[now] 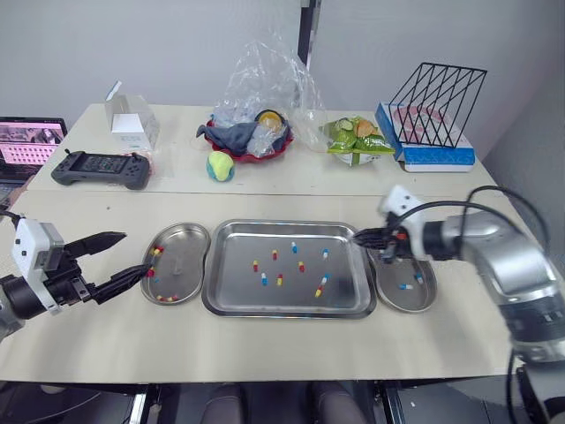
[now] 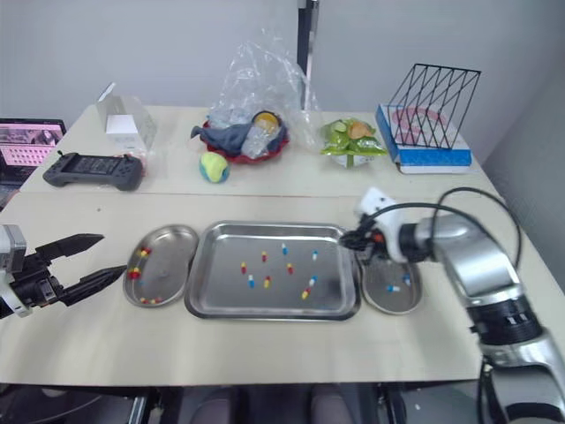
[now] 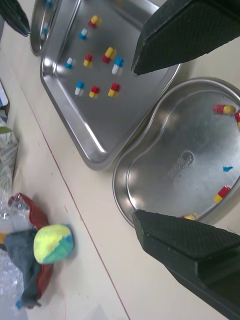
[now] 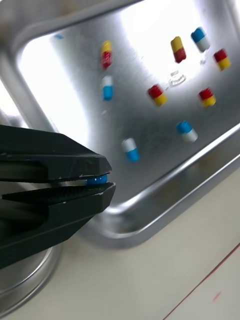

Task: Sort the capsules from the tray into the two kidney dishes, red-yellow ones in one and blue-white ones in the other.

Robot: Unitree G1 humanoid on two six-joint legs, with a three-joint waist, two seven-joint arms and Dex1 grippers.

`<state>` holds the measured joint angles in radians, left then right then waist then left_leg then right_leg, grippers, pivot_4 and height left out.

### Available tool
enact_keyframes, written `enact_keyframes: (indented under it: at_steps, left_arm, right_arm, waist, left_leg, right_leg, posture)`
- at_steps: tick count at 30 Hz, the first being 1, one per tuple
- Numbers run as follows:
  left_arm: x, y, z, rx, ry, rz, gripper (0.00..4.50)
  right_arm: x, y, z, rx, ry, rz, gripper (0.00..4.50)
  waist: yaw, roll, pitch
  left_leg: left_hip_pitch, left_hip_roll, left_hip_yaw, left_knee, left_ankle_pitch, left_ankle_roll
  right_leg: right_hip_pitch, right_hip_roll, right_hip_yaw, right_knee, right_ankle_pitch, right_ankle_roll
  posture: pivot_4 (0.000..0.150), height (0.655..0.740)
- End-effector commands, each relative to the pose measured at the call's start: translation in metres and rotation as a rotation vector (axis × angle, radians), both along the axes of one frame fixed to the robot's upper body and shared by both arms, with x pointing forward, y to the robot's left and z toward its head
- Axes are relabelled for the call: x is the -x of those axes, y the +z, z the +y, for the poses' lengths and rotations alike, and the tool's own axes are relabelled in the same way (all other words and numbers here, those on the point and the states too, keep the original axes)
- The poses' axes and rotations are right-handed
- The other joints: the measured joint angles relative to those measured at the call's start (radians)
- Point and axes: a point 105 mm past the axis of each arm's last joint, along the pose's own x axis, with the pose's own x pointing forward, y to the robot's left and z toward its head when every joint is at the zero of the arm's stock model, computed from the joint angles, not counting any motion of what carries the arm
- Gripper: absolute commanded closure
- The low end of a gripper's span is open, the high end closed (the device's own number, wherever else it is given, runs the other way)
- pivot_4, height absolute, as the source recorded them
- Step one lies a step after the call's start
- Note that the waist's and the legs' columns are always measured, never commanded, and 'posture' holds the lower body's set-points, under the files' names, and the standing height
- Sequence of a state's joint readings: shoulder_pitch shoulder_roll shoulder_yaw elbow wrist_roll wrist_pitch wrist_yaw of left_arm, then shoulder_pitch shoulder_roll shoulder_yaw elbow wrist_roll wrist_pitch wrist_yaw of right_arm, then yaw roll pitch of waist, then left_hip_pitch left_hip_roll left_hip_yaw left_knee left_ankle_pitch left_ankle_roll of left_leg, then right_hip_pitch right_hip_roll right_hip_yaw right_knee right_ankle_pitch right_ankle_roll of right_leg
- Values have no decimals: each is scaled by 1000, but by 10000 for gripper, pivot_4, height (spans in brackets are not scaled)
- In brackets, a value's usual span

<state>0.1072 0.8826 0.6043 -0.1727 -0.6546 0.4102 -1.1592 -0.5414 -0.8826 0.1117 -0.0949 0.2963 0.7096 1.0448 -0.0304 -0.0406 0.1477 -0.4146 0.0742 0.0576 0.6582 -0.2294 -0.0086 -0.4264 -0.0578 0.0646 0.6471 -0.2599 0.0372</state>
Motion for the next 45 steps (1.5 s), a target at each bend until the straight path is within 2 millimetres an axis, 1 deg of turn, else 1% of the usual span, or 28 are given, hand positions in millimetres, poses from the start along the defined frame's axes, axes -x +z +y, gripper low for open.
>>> enact_keyframes:
  at_steps: [1, 4, 7, 8, 11, 13, 14, 16, 17, 18, 20, 22, 24, 27, 30, 35, 37, 38, 39, 41, 45]
  left_arm:
    - [2, 9, -3, 18, -57, 6, 0]
    - [0, 7, -2, 9, -64, 9, 0]
    - [-1, 5, -2, -3, -66, 9, 0]
    - [-2, 4, -2, -2, -71, 12, 0]
    - [-6, 5, -3, 21, -78, 20, 0]
    - [-6, 5, -4, 15, -82, 18, 0]
    - [-6, 5, -4, 13, -83, 17, 0]
    - [-6, 6, -3, 13, -83, 15, 0]
    - [-7, 7, -3, 12, -83, 15, 0]
    - [-7, 7, -3, 13, -82, 15, 0]
    - [-6, 7, -2, 14, -81, 15, 0]
    - [-6, 7, -1, 15, -79, 15, 0]
    - [-7, 7, 1, 17, -67, 10, 0]
    - [-9, 7, 6, 22, -51, 5, 0]
    - [-14, 10, 18, 34, 3, -4, 0]
    - [-19, 11, 38, 51, 82, -23, 0]
    - [-20, 11, 46, 51, 115, -32, 0]
    - [-20, 10, 49, 52, 124, -34, 0]
    - [-19, 8, 54, 52, 143, -34, 0]
    - [-17, 4, 60, 51, 164, -33, 0]
    - [-13, -7, 73, 54, 213, -21, 0]
  right_arm:
    - [3, 2, -18, 33, -24, -13, 44619]
    - [4, -4, -28, 53, -54, -1, 44619]
    - [6, -8, -33, 63, -73, 13, 44619]
    - [9, -12, -36, 60, -78, 54, 44619]
    - [5, -19, -53, 78, -165, 84, 44619]
    - [4, -18, -57, 84, -168, 77, 37113]
    - [5, -17, -58, 82, -163, 81, 34690]
    - [6, -16, -58, 75, -156, 90, 27474]
    - [6, -15, -58, 73, -154, 91, 24606]
    - [6, -14, -60, 71, -155, 87, 20440]
    - [6, -11, -62, 70, -158, 83, 14279]
    - [5, -6, -64, 55, -164, 71, 7281]
    - [5, 5, -68, 24, -162, 40, 262]
    - [3, 19, -74, -35, -178, 5, 262]
    - [0, 34, -97, -109, -246, -63, 262]
    - [-1, 40, -132, -166, -344, -159, 262]
    - [0, 40, -148, -172, -391, -206, 262]
    - [1, 39, -153, -170, -402, -224, 262]
    - [4, 38, -162, -197, -433, -243, 262]
    - [7, 35, -172, -232, -467, -265, 262]
    - [17, 18, -197, -235, -574, -346, 262]
  waist:
    - [1, 0, 0]
    - [5, 0, 0]
    - [9, 1, 0]
    - [11, 1, 0]
    - [16, 1, 0]
    - [17, 1, 0]
    - [17, 1, 0]
    - [17, 1, 1]
    - [17, 1, 1]
    - [17, 1, 1]
    - [17, 1, 1]
    - [17, 1, 1]
    - [17, 1, 1]
    - [17, 1, 1]
    - [19, 1, 1]
    - [19, 1, 1]
    - [18, 1, 1]
    - [18, 1, 1]
    - [18, 1, 1]
    - [18, 1, 1]
    - [18, 1, 1]
  left_leg:
    - [0, 0, 0, 0, 0, 0]
    - [0, 0, 1, 0, 0, 0]
    - [0, 0, 1, 0, 0, 0]
    - [0, 0, 1, 1, 0, 0]
    - [0, 0, 1, 1, 0, 0]
    - [0, 0, 1, 2, 0, 0]
    - [0, -1, 1, 2, 0, 0]
    - [0, -1, 1, 2, 0, 0]
    - [0, -1, 1, 1, 0, 0]
    - [0, -1, 1, 1, 0, 0]
    - [0, -1, 1, 1, 0, 0]
    - [0, -1, 1, 1, 0, 0]
    - [0, -1, 1, 1, 0, 0]
    - [0, -1, 1, 2, 0, 0]
    - [0, -1, 1, 2, 0, 0]
    - [0, -1, 1, 2, 0, 0]
    - [0, -1, 1, 2, 0, 0]
    - [1, -1, 1, 2, 0, 0]
    - [0, -1, 1, 2, 0, 0]
    - [1, -1, 1, 2, 0, 0]
    - [2, -1, 1, 2, 0, 0]
  right_leg:
    - [0, 0, 0, 0, 0, 0]
    - [0, 0, 0, 0, 0, 0]
    - [0, 0, 1, 0, 0, 0]
    - [0, 0, 1, 0, 0, 0]
    - [0, 0, 1, 0, 0, 0]
    - [1, -1, 1, 0, 0, 0]
    - [1, -1, 1, 0, 0, 0]
    - [1, -1, 1, 0, 0, 0]
    - [1, -1, 1, 0, 0, 0]
    - [1, -1, 1, 0, 0, 0]
    - [1, -1, 1, 0, 0, 0]
    - [1, -1, 1, 0, 0, 0]
    - [1, -1, 1, 0, 0, 0]
    - [1, -1, 1, 0, 0, 0]
    - [1, 0, 1, 0, 0, 0]
    - [1, -1, 1, 0, 0, 0]
    - [1, -1, 1, 0, 0, 0]
    - [1, -1, 1, 0, 0, 0]
    - [1, -1, 1, 0, 0, 0]
    - [1, -1, 1, 0, 0, 0]
    - [2, -1, 1, 0, 0, 0]
  posture:
    - [1500, 7334]
    - [1500, 7334]
    - [1500, 7334]
    - [1500, 7334]
    - [1500, 7334]
    - [1500, 7334]
    - [1500, 7334]
    - [1500, 7334]
    - [1500, 7334]
    - [1500, 7334]
    - [1500, 7334]
    - [1500, 7334]
    - [1500, 7334]
    - [1500, 7334]
    - [1500, 7334]
    - [1500, 7334]
    - [1500, 7334]
    - [1500, 7334]
    - [1500, 7334]
    - [1500, 7334]
    - [1500, 7334]
